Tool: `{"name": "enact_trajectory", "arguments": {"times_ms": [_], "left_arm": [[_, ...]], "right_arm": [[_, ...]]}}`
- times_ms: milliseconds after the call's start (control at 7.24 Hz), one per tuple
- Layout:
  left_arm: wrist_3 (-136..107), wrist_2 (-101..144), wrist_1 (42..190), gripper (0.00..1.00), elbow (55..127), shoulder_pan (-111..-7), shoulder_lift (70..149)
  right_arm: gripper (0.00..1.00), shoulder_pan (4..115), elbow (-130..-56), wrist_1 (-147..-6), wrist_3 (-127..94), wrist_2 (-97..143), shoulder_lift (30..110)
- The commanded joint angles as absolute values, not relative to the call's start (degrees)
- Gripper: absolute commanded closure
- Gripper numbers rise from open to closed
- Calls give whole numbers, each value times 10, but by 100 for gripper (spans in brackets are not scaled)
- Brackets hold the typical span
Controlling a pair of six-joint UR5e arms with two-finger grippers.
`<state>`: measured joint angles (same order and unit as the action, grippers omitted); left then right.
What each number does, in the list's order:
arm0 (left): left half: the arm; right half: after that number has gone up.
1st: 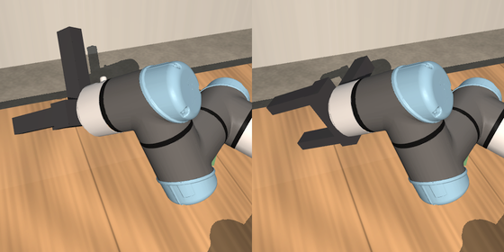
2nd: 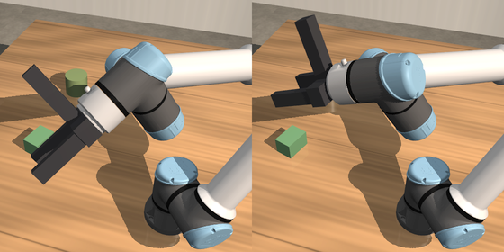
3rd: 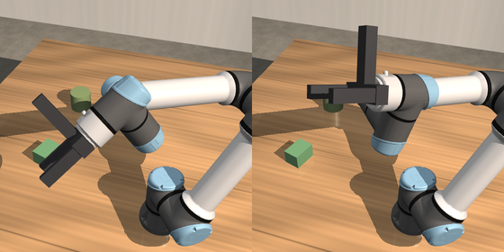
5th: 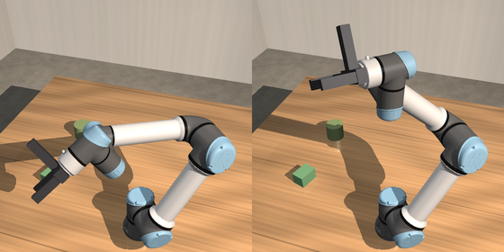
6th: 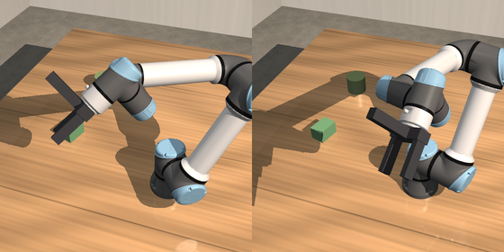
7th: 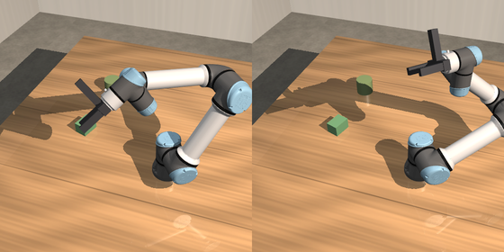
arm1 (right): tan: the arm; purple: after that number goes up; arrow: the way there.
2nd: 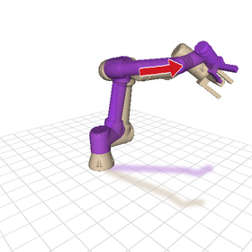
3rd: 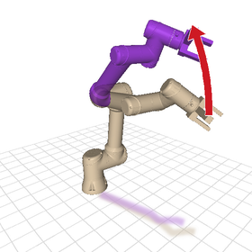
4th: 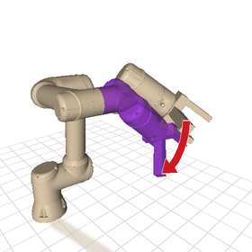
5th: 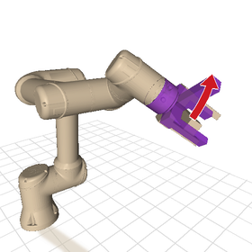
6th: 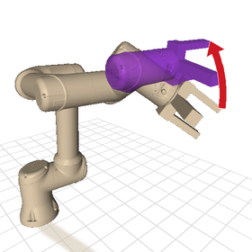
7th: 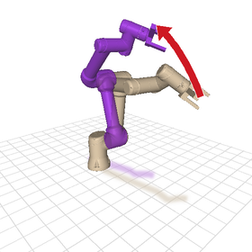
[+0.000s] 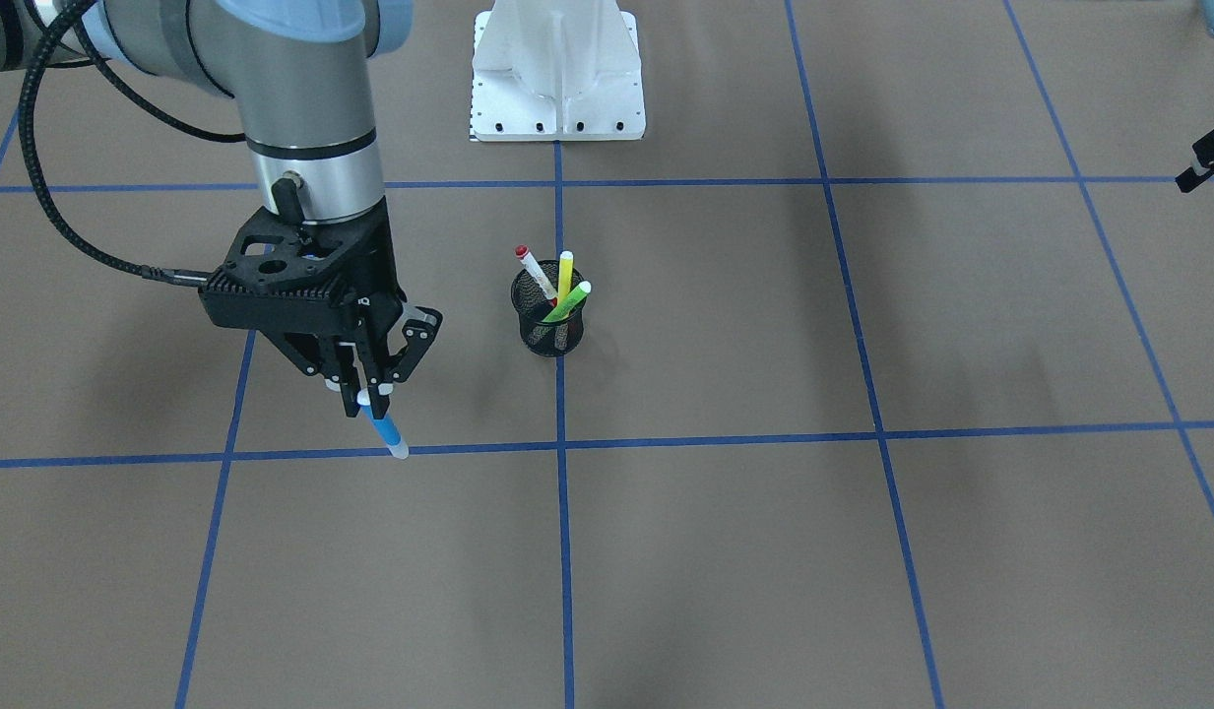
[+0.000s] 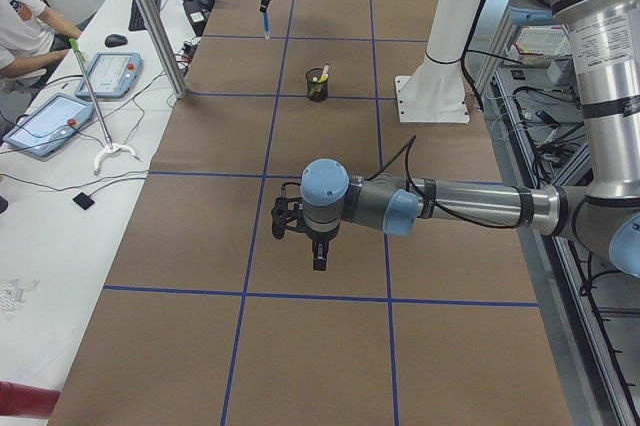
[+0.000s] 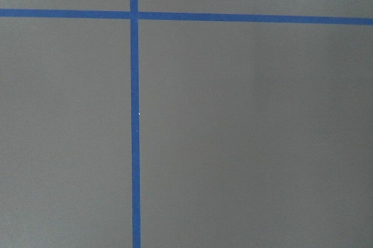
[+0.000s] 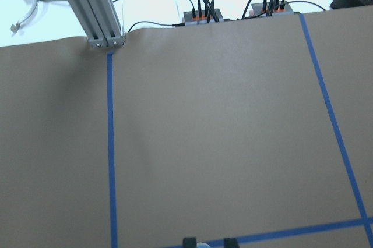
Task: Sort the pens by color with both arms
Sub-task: 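Lift the blue marker out of the cup with the right gripper, then lower the blue marker onto the table farther from the robot, release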
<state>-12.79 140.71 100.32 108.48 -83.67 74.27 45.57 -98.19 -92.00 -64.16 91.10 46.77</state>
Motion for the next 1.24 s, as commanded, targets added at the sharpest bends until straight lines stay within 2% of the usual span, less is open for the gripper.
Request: {"name": "enact_trajectory", "arguments": {"times_ms": [0,414,829,1105], "left_arm": [[-128,1407,1018,0,1085,-837,737],[-127,1407,1022,0,1086,-837,737],[-129,1407,1022,0,1090,-837,737],[-131,1407,1022,0,1093,-837,737]], "right_arm": [[100,420,-910,-751,-635,755,497],[100,398,-757,-484,-634,690,493],[100,374,-681,-449,-634,628,482],[100,364,-661,-449,-635,597,476]]}}
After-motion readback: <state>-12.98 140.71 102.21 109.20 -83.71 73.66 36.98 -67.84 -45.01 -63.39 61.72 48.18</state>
